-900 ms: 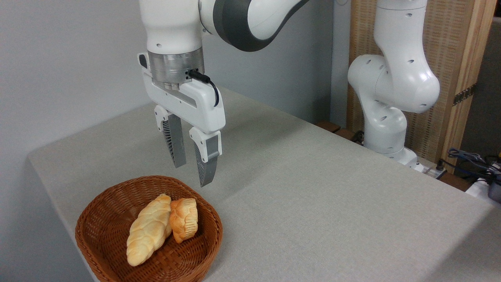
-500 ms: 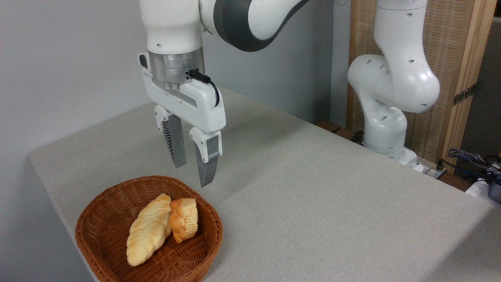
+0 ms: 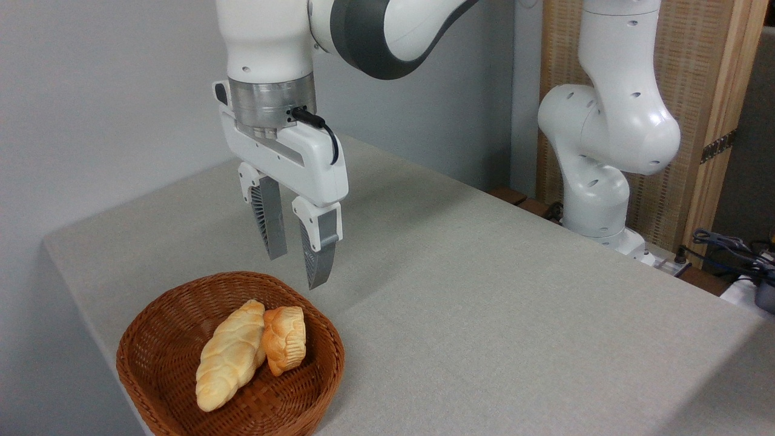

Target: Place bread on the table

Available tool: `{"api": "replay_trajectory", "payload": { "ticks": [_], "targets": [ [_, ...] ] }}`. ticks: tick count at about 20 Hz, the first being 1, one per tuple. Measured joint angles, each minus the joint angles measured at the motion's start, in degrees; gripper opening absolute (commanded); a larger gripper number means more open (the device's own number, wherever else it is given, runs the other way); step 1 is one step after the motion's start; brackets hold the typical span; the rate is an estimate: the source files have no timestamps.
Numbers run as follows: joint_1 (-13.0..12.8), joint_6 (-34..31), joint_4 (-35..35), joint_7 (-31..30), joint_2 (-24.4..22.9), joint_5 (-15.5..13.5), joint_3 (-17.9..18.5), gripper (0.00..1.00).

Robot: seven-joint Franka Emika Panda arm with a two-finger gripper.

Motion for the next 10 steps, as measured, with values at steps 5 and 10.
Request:
{"api": "replay_trajectory", "payload": {
  "ticks": [5, 10],
  "targets": [
    [0.0, 1.3, 0.0, 0.5, 0.1, 0.0, 0.0, 1.0],
    [0.0, 3.8, -0.1, 4.9, 1.1, 0.0, 0.1, 1.0]
  ]
}}
